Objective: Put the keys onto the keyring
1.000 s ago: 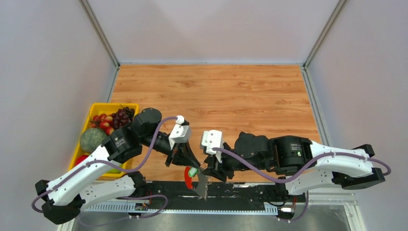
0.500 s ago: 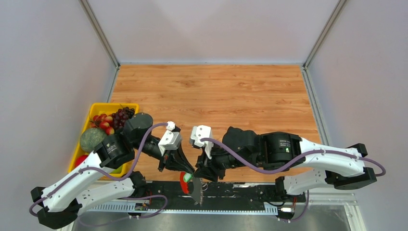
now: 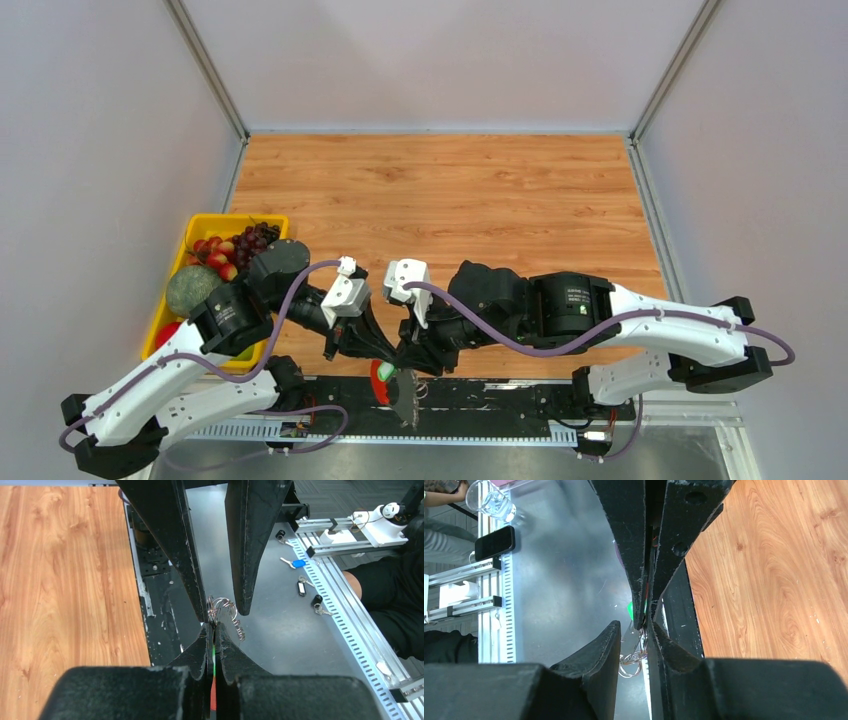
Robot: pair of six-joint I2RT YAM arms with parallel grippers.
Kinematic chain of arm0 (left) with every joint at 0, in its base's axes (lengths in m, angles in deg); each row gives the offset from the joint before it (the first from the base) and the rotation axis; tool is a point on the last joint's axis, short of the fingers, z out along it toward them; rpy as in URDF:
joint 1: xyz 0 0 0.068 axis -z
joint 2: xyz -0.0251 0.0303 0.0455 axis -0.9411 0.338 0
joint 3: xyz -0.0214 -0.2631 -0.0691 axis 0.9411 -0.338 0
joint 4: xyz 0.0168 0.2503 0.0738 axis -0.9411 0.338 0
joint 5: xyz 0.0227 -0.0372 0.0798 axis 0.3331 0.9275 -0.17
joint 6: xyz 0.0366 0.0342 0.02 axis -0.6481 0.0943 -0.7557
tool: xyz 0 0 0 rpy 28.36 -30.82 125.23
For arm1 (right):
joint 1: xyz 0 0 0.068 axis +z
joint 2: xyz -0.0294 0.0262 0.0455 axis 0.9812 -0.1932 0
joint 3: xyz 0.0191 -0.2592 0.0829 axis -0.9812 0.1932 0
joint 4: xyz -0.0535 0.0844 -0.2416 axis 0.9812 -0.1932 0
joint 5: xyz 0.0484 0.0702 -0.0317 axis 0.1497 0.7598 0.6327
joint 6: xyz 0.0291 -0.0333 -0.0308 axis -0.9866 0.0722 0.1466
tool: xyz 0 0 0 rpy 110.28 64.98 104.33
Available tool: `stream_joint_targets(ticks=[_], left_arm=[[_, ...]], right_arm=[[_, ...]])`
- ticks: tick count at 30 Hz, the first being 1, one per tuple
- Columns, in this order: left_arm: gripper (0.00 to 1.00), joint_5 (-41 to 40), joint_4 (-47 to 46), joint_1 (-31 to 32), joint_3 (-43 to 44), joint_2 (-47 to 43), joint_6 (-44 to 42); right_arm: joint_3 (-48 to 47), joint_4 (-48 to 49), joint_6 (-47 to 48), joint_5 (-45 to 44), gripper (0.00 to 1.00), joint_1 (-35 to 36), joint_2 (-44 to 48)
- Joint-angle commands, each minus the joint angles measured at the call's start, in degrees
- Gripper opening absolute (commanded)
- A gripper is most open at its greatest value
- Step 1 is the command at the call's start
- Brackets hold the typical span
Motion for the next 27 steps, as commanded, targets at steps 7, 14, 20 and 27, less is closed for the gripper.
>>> stream_joint_targets(ticks=[7, 14, 20, 27], left_arm=[[0.0, 0.2, -2.6, 0.0, 0.5, -0.4, -0.1], [0.0, -0.4, -2.6, 0.0, 0.7, -0.4, -0.1], [0.0, -0.7, -2.9, -0.1, 0.7, -0.1, 0.0], [0.0, -1.2, -3.1, 0.0, 0.8, 0.0, 0.1]], right_arm=[[-2.2, -0.4, -0.8, 1.1, 0.22, -0.4, -1.0], [-1.7, -1.3, -0.5, 1.7, 0.19, -0.4, -0.9], [-1.0, -2.0, -0.4, 1.9, 0.13, -0.4, -1.0], [-0.6, -2.3, 0.2, 1.8, 0.0, -0.4, -0.8]])
